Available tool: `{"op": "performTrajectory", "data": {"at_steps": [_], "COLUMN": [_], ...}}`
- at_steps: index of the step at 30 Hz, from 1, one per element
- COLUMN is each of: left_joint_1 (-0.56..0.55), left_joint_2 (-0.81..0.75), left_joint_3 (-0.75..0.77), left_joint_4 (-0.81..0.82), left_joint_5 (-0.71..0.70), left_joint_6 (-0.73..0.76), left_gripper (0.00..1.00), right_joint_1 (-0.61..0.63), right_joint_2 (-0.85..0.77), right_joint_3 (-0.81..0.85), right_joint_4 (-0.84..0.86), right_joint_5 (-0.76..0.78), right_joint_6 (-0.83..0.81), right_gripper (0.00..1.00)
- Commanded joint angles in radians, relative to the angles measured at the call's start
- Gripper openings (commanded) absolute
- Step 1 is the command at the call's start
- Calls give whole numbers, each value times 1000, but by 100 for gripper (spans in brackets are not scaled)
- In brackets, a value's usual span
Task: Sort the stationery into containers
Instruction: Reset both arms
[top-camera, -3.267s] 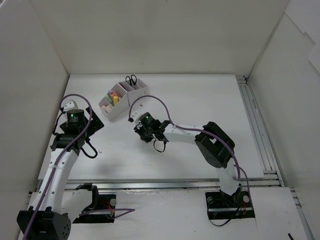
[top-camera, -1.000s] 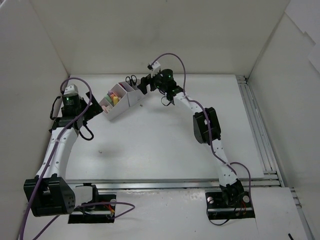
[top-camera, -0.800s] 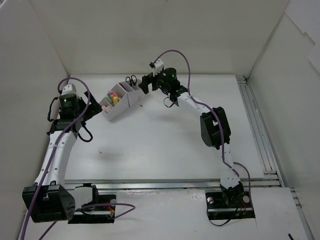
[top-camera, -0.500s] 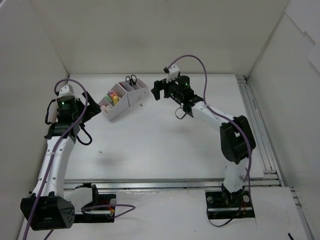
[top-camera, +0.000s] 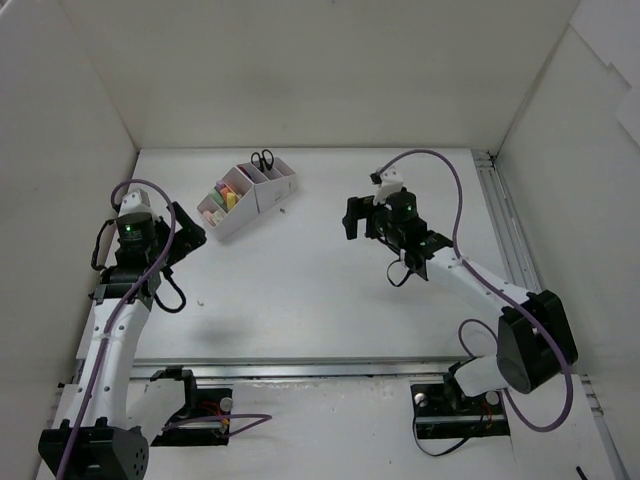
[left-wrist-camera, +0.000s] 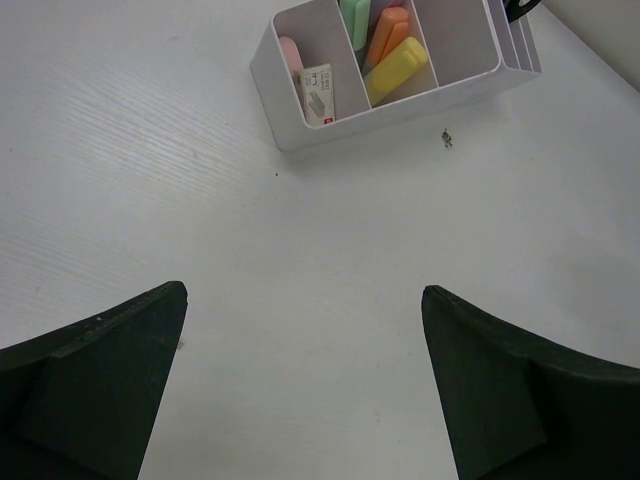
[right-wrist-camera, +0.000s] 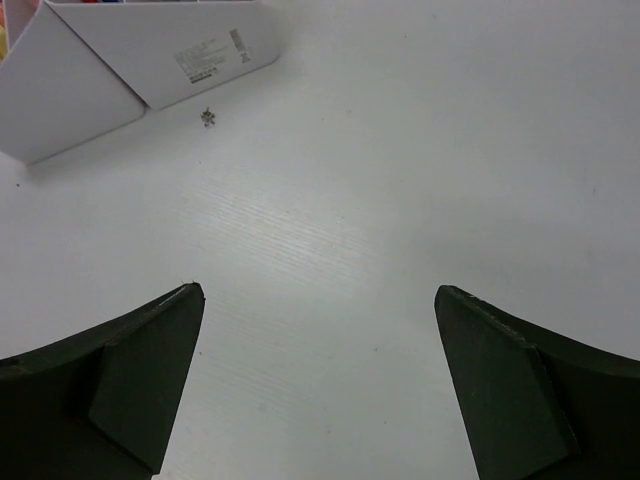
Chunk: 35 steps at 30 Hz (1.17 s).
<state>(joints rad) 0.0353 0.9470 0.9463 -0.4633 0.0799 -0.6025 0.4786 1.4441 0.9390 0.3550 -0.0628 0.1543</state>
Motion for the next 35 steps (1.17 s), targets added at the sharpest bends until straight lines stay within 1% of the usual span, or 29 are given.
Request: {"op": "performTrajectory", "data": {"at_steps": [1,5,9,12,18,28,35], "left_joint_1": [-9,-9,-9,-9,-18,-18,-18], "left_joint_2": [-43,-66,-94,-102,-105,-96,-90], "left_joint_3": [-9,-24,-49,-58,-58,-49,-50], "left_joint_4": [9,9,18,23,23,25,23], "left_joint_5": [-14,-14,-6,1,1,-2,-5], "left_joint_6": [-11,-13,-20,-25,-23,-14,-11], "left_gripper": [99,100,99,99,100,99,100], "right_joint_1": [-3,-3,0,-3,-6,-3,-5], "right_joint_2": [-111,-195,-266,-292,-320,-320,-340], "right_joint_3": [-51,-137,-166,-184,-204,-213,-229], "right_joint_4": [-28,-10,-8,-2,15,-5,19], "right_joint_5": [58,60,58,95,107,144,158], "right_joint_6": [57,79,70,74,74,88,82], "right_gripper": [98,98,98,98,98,98,98]}}
